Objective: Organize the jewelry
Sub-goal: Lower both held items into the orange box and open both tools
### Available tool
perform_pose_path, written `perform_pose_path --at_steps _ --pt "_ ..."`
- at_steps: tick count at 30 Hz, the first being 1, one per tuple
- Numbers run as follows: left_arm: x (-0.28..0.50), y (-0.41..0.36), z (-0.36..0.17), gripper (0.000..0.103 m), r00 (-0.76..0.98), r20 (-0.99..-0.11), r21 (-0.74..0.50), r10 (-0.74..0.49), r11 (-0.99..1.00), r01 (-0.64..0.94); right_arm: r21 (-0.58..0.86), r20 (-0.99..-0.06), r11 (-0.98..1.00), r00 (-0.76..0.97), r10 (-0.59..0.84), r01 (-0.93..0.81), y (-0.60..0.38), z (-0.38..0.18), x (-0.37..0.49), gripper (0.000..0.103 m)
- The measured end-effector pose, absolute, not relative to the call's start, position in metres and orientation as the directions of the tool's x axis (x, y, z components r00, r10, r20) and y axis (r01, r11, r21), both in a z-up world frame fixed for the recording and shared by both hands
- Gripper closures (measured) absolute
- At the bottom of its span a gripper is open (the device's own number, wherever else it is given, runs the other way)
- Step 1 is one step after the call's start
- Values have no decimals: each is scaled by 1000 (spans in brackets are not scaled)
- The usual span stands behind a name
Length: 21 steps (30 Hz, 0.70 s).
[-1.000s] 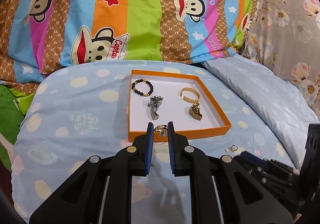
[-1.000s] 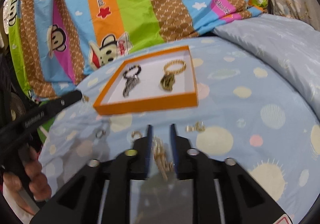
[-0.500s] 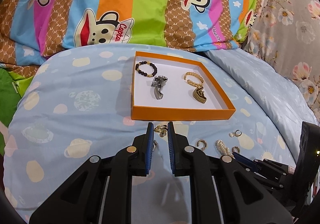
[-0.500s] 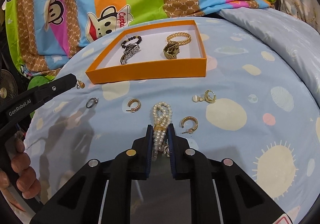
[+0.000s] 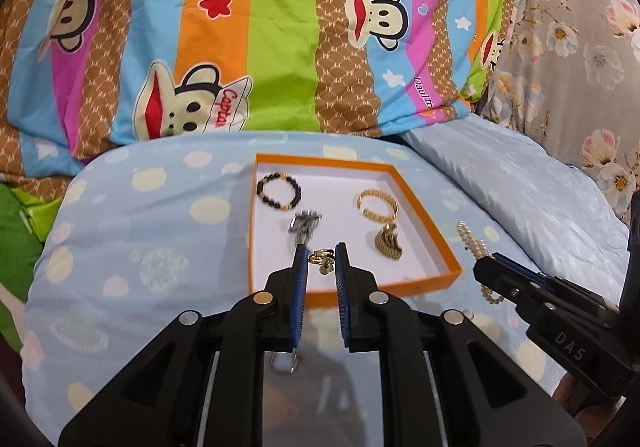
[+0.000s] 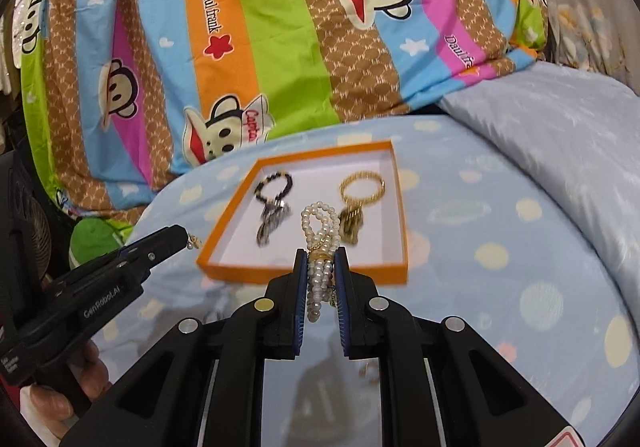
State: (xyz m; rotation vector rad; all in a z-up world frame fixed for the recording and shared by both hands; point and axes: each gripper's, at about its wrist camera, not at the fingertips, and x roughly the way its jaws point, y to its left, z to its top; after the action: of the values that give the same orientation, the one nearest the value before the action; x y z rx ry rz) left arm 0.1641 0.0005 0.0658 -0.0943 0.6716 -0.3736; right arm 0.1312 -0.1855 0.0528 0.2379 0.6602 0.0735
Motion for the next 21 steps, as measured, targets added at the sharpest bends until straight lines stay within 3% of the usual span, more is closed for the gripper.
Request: perform_pose_path --at_steps 18,21 --pt "227 -29 26 90 693 -633 -192 -345 937 292 264 -647 962 752 121 73 -200 5 200 90" --pt "226 -28 24 89 697 -627 -199 -349 936 289 260 -641 962 760 108 82 -200 3 199 84"
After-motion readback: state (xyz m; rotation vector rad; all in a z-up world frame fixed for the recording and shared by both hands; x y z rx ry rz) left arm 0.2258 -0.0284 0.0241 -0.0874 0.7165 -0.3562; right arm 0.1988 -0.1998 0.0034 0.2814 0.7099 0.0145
